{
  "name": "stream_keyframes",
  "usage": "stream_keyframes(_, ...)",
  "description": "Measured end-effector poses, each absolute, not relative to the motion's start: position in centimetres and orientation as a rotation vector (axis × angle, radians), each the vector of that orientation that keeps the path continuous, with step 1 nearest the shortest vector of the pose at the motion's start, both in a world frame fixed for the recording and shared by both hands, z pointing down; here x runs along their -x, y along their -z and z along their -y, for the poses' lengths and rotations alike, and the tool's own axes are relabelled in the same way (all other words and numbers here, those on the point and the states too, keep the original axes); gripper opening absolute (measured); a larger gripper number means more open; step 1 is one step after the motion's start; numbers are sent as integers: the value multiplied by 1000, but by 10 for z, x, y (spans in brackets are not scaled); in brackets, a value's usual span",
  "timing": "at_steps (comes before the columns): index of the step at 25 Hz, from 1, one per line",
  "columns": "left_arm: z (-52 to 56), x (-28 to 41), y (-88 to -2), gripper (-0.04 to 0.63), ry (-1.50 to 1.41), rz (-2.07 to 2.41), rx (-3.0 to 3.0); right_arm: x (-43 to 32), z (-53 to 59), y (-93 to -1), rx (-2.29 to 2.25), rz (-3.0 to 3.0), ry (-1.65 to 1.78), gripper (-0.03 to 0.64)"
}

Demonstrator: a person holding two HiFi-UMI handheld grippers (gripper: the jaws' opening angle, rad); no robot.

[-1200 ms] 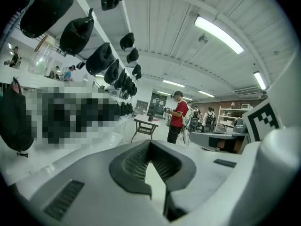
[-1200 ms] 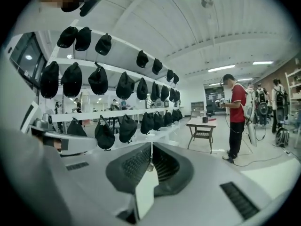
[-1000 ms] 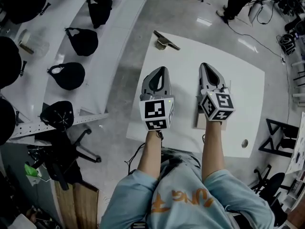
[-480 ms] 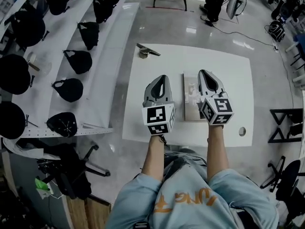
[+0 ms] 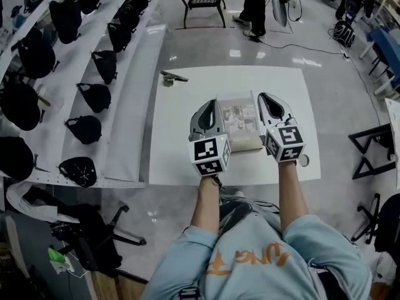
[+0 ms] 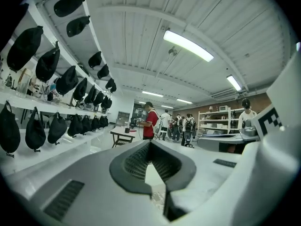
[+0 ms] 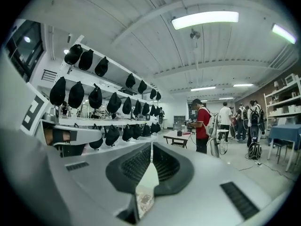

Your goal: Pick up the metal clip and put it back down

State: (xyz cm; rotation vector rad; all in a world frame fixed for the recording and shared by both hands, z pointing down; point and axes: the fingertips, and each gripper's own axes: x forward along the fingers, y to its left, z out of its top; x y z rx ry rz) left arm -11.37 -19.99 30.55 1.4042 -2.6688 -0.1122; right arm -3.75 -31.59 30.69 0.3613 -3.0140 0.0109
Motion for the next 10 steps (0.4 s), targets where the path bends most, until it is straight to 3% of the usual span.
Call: stream_keyframes(10,237,74,-280,9,78,2676,-1471,-10,360,-282,-431,3026,11,36)
